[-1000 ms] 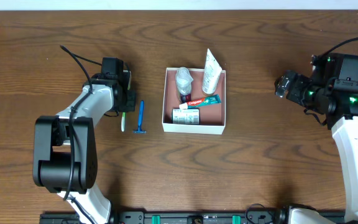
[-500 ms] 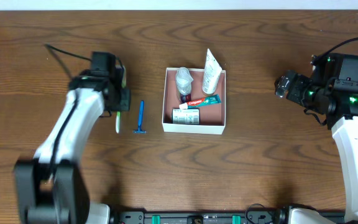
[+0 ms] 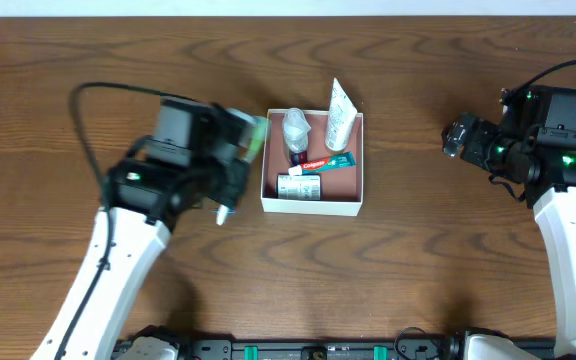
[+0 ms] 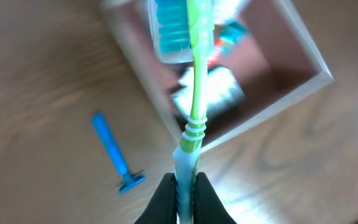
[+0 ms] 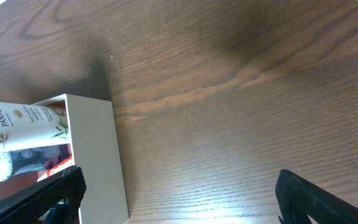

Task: Pack container
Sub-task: 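Place the toothbrush into the box with the left gripper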

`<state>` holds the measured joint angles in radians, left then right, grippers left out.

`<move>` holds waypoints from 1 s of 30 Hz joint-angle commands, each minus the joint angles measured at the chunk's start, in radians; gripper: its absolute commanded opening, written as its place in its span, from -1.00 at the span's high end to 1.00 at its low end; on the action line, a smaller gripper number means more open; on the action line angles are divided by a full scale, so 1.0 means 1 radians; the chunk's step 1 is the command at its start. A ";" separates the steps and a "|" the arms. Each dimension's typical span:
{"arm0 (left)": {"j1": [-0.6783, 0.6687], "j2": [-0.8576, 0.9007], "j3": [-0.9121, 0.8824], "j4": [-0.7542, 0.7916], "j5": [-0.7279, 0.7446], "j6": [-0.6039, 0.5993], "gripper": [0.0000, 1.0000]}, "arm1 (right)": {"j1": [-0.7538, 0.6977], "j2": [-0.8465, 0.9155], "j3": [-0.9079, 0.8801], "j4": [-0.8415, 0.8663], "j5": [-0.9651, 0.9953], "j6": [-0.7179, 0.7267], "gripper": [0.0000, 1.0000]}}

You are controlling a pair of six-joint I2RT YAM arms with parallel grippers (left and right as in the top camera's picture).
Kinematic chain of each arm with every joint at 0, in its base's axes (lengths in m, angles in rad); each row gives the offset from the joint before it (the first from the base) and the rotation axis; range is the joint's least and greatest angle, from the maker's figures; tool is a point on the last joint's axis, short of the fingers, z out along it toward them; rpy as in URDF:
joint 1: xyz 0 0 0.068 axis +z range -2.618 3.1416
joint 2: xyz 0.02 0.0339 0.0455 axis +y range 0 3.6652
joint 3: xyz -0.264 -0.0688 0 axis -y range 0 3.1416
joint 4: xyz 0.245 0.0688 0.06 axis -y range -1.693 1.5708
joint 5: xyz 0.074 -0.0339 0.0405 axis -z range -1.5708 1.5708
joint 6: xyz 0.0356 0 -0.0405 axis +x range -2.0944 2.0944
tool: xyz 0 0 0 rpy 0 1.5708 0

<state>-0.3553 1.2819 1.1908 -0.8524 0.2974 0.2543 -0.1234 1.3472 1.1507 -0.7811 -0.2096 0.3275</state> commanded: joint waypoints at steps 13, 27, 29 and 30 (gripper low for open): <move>-0.179 0.309 0.005 0.387 -0.002 0.396 0.88 | -0.008 0.002 0.006 0.002 -0.005 0.009 -0.98; -0.181 0.334 0.005 0.423 -0.002 0.309 -0.16 | -0.008 0.002 0.006 0.002 -0.005 0.009 -0.98; -0.179 0.288 0.005 0.400 -0.002 0.259 -0.18 | -0.007 0.002 0.006 0.002 -0.005 0.009 -0.98; -0.178 0.261 0.005 0.383 -0.002 0.237 -0.18 | -0.007 0.002 0.006 0.002 -0.005 0.009 -0.99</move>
<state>-0.5331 1.6310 1.1896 -0.4507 0.2962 0.5758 -0.1234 1.3476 1.1507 -0.7811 -0.2100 0.3294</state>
